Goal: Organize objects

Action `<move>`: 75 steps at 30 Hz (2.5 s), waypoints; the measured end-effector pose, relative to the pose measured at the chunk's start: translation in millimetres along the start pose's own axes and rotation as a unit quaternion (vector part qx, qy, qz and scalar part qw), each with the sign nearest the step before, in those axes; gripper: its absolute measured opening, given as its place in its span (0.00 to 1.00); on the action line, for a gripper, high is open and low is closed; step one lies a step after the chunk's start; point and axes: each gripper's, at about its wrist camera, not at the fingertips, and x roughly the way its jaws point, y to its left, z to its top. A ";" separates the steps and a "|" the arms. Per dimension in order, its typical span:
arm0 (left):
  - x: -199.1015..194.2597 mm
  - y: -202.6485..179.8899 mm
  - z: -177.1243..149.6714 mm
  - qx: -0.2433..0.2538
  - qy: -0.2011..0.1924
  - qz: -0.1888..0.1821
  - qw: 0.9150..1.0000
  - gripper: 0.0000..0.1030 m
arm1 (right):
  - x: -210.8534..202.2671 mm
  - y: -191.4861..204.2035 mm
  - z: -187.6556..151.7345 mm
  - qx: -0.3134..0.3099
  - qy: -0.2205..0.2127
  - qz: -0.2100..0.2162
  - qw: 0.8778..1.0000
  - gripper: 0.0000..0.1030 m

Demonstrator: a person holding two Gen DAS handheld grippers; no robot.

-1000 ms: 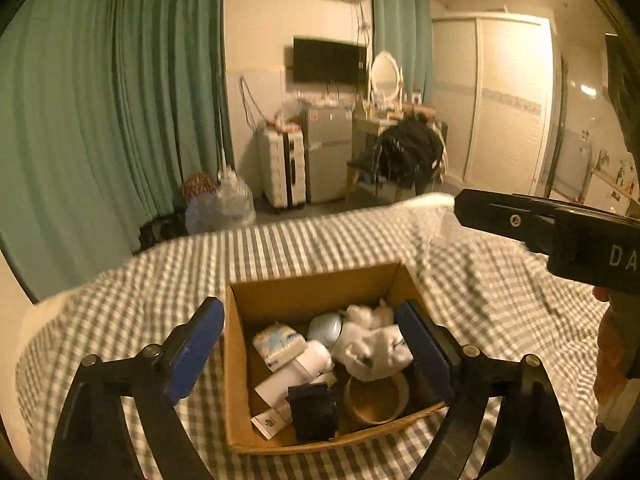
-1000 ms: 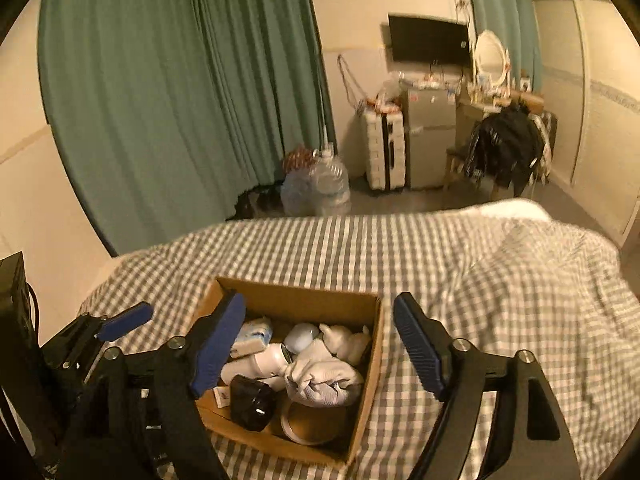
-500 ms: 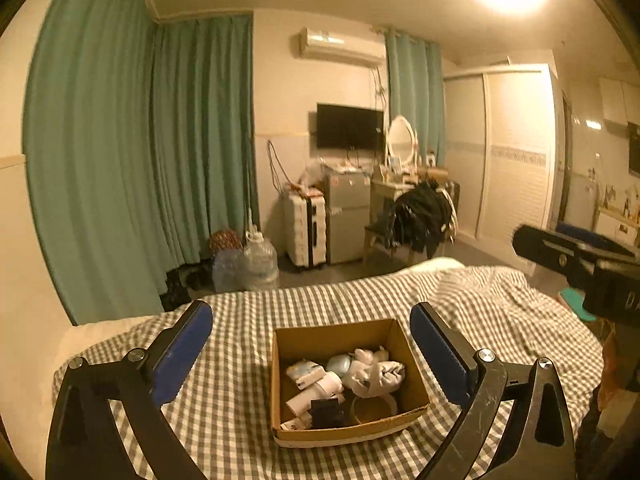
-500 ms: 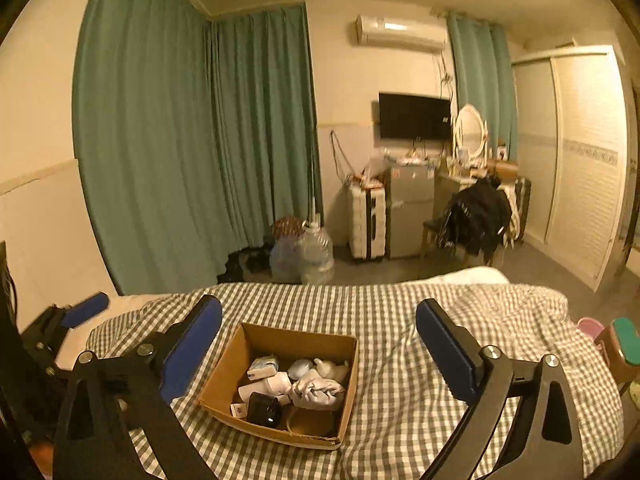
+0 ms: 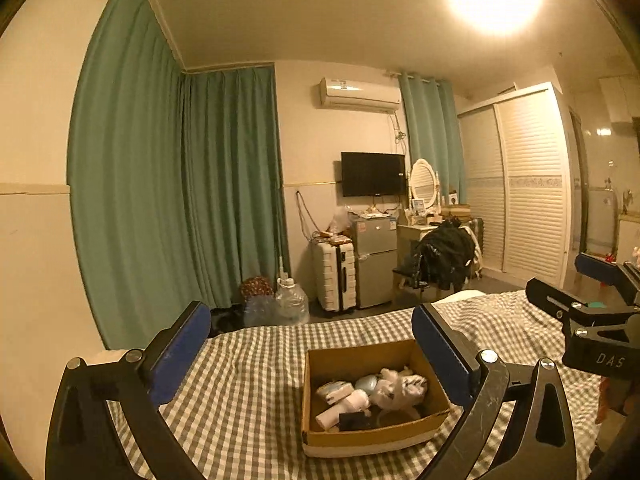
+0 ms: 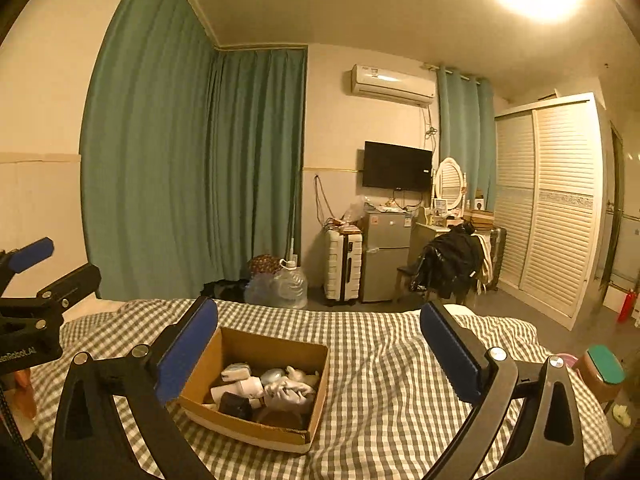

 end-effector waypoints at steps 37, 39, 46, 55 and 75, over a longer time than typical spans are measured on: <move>-14.9 -4.0 -139.1 -0.030 0.089 0.039 0.995 1.00 | -8.9 21.9 -141.6 0.001 0.024 -0.052 0.998 0.99; -15.6 -3.5 -139.2 -0.030 0.089 0.040 0.995 1.00 | -8.3 23.1 -142.2 -0.002 0.025 -0.053 0.998 0.99; -14.0 -3.3 -139.9 -0.029 0.090 0.040 0.995 1.00 | -5.8 26.0 -144.8 -0.007 0.029 -0.053 0.998 0.99; -13.5 -4.6 -141.9 -0.029 0.094 0.039 0.994 1.00 | -3.4 24.8 -145.7 -0.004 0.036 -0.052 0.998 0.99; -17.4 -8.5 -142.9 -0.034 0.094 0.029 0.995 1.00 | -2.2 25.2 -146.6 -0.004 0.039 -0.054 0.998 0.99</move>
